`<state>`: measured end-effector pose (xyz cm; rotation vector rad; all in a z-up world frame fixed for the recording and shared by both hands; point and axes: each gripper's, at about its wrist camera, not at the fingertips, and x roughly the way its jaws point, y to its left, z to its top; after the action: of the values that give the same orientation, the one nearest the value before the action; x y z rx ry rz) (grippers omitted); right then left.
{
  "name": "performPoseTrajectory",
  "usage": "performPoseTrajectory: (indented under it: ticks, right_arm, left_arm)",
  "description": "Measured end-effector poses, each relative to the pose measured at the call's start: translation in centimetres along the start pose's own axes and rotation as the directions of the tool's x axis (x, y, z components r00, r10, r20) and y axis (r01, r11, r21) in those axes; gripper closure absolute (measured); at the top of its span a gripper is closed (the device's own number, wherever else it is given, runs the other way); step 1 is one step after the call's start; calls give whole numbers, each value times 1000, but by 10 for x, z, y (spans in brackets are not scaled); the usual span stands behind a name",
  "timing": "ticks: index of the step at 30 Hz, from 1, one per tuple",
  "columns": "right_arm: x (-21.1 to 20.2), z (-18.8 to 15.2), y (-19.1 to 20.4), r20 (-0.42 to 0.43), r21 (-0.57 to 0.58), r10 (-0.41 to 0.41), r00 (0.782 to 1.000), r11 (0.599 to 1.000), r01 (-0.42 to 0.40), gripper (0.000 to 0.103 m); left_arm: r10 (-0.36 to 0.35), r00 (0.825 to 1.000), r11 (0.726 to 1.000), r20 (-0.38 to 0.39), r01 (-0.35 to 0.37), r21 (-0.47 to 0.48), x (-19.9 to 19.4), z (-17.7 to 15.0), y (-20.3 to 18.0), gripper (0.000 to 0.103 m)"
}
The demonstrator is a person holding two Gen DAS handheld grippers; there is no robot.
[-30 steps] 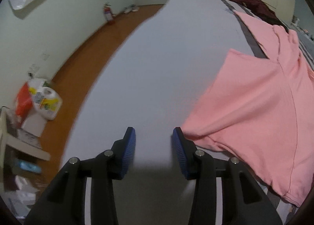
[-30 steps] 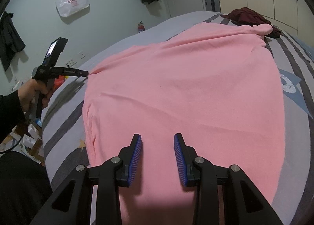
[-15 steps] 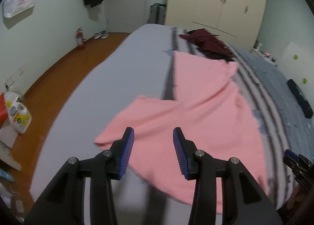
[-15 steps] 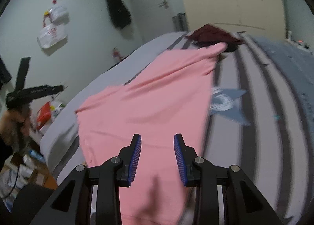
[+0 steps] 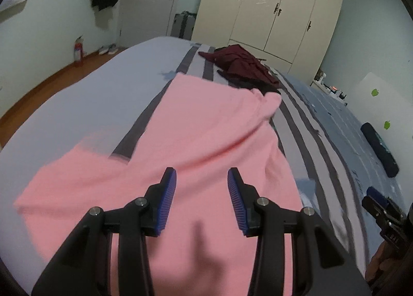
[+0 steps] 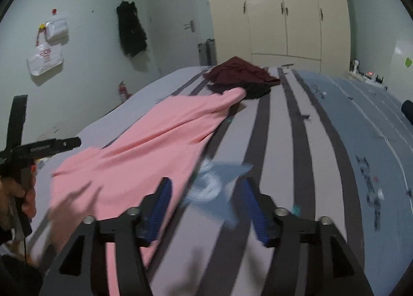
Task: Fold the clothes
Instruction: 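Move the left gripper onto the pink T-shirt fold and close it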
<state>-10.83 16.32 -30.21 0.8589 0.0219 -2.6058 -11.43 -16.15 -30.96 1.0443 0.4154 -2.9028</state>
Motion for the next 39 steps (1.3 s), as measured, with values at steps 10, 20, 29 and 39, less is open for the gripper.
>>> performPoseTrajectory:
  ticks: [10,20,29,39]
  right_arm:
    - [116,56,-46,19,-7,45,999,999,-44,43]
    - [87,99,-54,-204,145,-77,976,984,108,43]
    - [39,165,32,-331,251,-263,906,901,353,32]
    - [112,178,55,-278,234,-254,927,917,322,32]
  left_arm:
    - [-9,997,1000,-81,7,-27,129,66,-11,65]
    - [-106,953,994,-283,102,-29,90,93,25,65]
    - [-216,893,966,-394,254,45,76,153,81,65]
    - [-265,863,950,-430,311,39,179,171,44,65]
